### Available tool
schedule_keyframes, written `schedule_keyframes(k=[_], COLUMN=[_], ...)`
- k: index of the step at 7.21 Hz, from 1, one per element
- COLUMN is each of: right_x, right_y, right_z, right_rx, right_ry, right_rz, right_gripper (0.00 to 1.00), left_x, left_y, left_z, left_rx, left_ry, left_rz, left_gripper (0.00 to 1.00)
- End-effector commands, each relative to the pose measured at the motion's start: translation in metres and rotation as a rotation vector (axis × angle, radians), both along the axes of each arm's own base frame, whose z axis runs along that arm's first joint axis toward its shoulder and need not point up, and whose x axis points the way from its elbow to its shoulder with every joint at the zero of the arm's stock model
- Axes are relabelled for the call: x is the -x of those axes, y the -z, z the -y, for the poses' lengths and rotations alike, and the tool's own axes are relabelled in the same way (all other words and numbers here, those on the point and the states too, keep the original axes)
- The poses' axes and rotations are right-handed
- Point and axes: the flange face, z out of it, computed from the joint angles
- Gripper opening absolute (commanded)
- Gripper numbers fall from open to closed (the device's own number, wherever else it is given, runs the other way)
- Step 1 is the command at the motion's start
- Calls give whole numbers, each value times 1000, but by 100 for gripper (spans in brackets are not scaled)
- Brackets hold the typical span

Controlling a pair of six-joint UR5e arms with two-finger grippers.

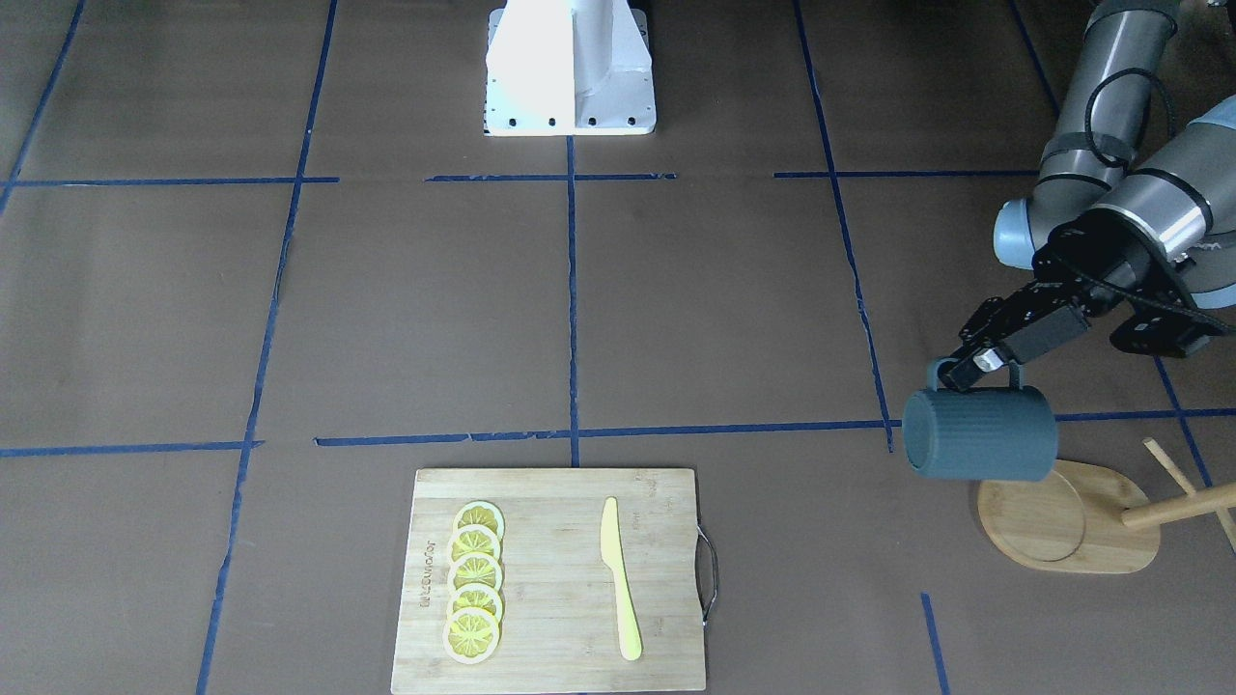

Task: Hang cup on storage rack
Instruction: 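Carry the mug with the left gripper up to the wooden rack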

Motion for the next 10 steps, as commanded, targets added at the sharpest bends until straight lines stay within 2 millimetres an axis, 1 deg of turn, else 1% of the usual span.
schedule_keyframes(k=[1,2,3,4,7,8,9,10], right_x=[-1,0,-1,-2,-3,-3,-2,-3], right_y=[6,12,19,21,22,21,21,22], right_z=[3,3,3,3,2,1,1,1], right_rx=[-13,-27,-30,-29,-34,-31,-32,-32], right_ry=[-2,-1,-14,-22,-24,-23,-21,-24], right_rz=[-1,-7,-16,-16,-28,-28,-28,-30], right_gripper=[100,100,100,100,100,100,100,100], left_x=[22,30,38,50,85,88,91,92], left_y=[-32,-41,-60,-73,-87,-89,-99,-117], left_z=[6,10,9,11,21,22,23,19], left_rx=[36,49,85,104,145,149,157,148], left_ry=[97,133,145,158,216,239,271,281], left_rz=[-115,-131,-194,-205,-219,-224,-237,-249], left_gripper=[1,1,1,1,2,2,3,2])
